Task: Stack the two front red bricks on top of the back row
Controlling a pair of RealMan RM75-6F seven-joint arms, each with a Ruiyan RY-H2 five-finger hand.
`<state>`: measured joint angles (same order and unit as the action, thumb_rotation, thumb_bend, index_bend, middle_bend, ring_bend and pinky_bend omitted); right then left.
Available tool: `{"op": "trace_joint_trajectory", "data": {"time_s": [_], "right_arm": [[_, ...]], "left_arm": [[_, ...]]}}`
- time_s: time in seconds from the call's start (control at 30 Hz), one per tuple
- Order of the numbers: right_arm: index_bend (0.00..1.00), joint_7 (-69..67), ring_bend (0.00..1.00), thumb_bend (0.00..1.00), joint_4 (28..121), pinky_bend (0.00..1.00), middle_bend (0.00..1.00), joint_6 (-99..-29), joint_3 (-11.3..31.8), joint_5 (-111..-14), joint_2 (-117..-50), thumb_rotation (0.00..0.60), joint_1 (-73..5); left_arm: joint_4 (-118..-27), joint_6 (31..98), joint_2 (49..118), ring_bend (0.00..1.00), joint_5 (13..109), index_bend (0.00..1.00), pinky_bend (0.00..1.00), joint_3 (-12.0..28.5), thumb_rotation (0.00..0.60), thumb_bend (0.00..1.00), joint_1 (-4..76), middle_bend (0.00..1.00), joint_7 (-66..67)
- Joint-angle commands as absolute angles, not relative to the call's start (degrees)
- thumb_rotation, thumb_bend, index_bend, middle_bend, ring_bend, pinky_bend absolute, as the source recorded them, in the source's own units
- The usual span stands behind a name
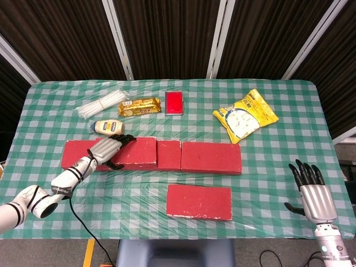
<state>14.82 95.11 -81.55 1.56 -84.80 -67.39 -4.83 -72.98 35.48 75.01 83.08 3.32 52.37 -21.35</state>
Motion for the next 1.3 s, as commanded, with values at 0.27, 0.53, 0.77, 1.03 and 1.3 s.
{"op": "trace_joint_trajectory", "data": {"time_s": [0.27, 0.53, 0.77, 1.03, 1.3], "right_arm": [[0.00, 14.6, 0.00, 0.14, 95.2, 0.00, 0.00, -82.0, 1.6, -85.0, -67.3, 0.600, -4.6], [0.00, 14.6, 0.00, 0.14, 95.2, 0.00, 0.00, -82.1, 1.6, -84.9, -67.2, 0.600, -4.6], [0.00, 14.4, 0.00, 0.14, 95.4, 0.00, 0.00, -82.1, 1.5, -85.0, -67.1, 0.600, -4.6], [0.00, 14.3, 0.00, 0.14, 95.5, 0.00, 0.00, -82.2, 1.5, -85.0, -66.9, 0.600, -4.5], [0.00, 14.1, 0.00, 0.14, 95.5, 0.00, 0.00, -82.4, 1.6, -85.1, -66.9, 0.600, -4.4]], "left_arm": [[-74.5, 35.2, 74.6, 0.00, 80.9, 0.00, 0.20, 3.2, 0.600, 0.33, 52.1, 0.00, -17.8], [-75.8, 36.2, 74.6, 0.00, 79.7, 0.00, 0.14, 3.3, 0.600, 0.32, 51.4, 0.00, -14.9], [-76.4, 37.7, 74.9, 0.00, 79.8, 0.00, 0.04, 3.1, 0.600, 0.32, 50.6, 0.00, -13.9], [-76.3, 39.1, 75.2, 0.00, 80.3, 0.00, 0.00, 3.2, 0.600, 0.30, 50.1, 0.00, -13.3], [-78.9, 39.5, 73.9, 0.00, 80.7, 0.00, 0.00, 2.9, 0.600, 0.30, 49.9, 0.00, -12.3]]}}
